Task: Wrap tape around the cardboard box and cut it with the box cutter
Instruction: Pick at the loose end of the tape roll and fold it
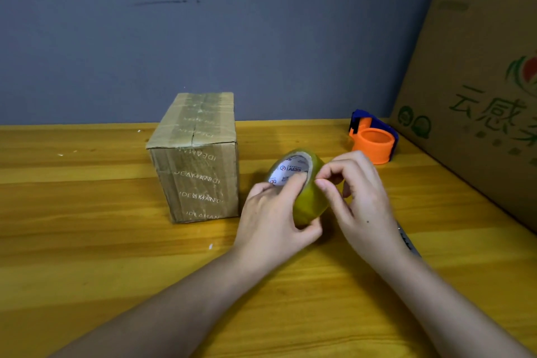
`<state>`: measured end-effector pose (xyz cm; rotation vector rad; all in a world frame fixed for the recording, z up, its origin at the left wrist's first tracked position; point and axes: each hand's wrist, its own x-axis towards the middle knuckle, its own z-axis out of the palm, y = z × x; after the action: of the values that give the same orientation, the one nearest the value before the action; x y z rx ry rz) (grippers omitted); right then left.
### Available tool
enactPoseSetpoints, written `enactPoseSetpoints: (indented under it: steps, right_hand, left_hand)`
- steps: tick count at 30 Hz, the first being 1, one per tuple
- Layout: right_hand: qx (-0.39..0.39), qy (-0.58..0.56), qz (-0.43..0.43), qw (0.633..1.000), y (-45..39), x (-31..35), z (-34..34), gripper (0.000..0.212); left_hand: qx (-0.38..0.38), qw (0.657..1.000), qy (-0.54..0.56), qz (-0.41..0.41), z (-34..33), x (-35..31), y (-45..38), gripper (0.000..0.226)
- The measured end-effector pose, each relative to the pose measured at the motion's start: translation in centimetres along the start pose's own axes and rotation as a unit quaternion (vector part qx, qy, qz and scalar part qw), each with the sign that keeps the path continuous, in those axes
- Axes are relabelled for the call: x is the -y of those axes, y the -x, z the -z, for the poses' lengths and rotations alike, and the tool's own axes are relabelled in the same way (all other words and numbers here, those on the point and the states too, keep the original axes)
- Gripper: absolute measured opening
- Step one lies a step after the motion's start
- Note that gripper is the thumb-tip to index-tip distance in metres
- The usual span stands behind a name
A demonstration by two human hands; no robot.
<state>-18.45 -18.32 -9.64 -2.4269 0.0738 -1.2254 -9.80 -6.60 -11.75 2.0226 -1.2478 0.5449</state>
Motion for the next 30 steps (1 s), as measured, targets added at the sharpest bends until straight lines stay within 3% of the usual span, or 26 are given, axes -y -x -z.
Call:
enactPoseSetpoints:
  steps: [8, 15, 20, 25, 30]
  right_hand:
    - [0.032, 0.069, 0.089, 0.993, 0.0, 0.8, -0.3, 0.010]
    - [-0.025, 0.004, 0.065, 0.998, 0.4, 1.0, -0.2, 0.006]
    - [-0.029, -0.046, 0.022, 0.998, 0.5, 1.1, -0.3, 0.022]
    - [-0.060, -0.059, -0.004, 0.996, 0.4, 1.0, -0.3, 0.016]
    - [-0.059, -0.036, -0.003, 0.998, 0.3, 0.5, -0.2, 0.015]
  left_hand:
    - [-0.006, 0.992, 0.099, 0.084, 0.6, -0.4, 0.1, 0.059]
    - [-0.006, 0.992, 0.104, 0.074, 0.3, -0.3, 0.1, 0.064]
    - [-0.009, 0.993, 0.094, 0.066, 0.3, -0.2, 0.2, 0.067]
    - [0.011, 0.994, 0.097, 0.042, 0.4, -0.3, 0.0, 0.057]
    - [0.035, 0.982, 0.171, 0.071, 0.0, 0.0, 0.0, 0.048]
